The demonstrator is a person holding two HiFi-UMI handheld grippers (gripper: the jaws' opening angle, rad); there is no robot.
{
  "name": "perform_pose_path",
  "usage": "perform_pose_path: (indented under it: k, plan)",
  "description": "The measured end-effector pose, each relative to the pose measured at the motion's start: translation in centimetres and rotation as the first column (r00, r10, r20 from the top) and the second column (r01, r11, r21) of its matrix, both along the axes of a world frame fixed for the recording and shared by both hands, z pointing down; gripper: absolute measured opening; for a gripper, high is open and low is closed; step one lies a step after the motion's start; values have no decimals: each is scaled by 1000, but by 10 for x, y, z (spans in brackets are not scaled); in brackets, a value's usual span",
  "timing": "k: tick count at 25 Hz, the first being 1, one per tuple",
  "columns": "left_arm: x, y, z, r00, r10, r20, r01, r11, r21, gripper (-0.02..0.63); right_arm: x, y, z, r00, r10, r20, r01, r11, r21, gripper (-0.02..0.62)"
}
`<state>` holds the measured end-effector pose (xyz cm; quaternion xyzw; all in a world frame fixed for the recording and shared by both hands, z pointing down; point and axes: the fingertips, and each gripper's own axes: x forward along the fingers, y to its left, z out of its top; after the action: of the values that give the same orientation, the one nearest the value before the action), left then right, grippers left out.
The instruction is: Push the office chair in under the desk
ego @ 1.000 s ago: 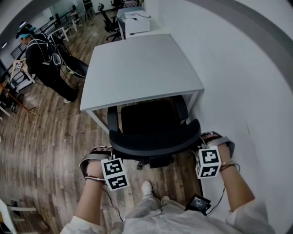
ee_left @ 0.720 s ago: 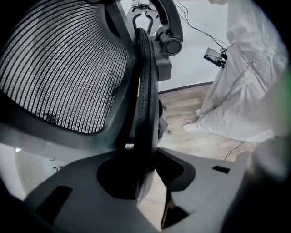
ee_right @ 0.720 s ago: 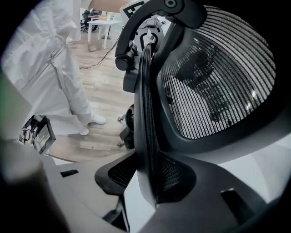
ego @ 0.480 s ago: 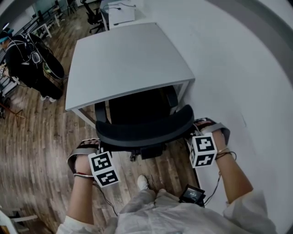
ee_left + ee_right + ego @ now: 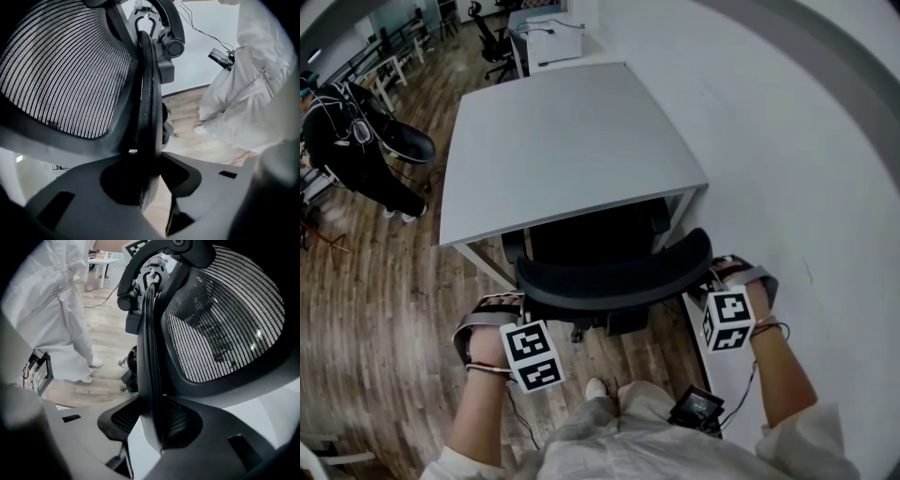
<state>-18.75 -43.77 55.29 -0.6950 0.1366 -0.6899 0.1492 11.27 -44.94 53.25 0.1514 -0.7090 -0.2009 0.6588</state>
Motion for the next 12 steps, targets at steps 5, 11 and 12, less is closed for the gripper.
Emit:
perform_pose_path:
  k: [5, 11, 12]
  plan:
    - [1, -14, 0, 1000, -9, 0, 9, 1000, -1, 115, 0, -18, -1, 1000, -19, -5, 19, 1000, -1, 149]
    - [1, -32, 0, 999, -34, 5, 34, 999, -6, 115, 0, -35, -1, 999, -40, 2, 40, 999, -7, 149]
    - [1, -34, 0, 999, -37, 7, 37, 999, -9, 115, 0, -39, -2, 999, -43, 5, 43, 999, -6, 149]
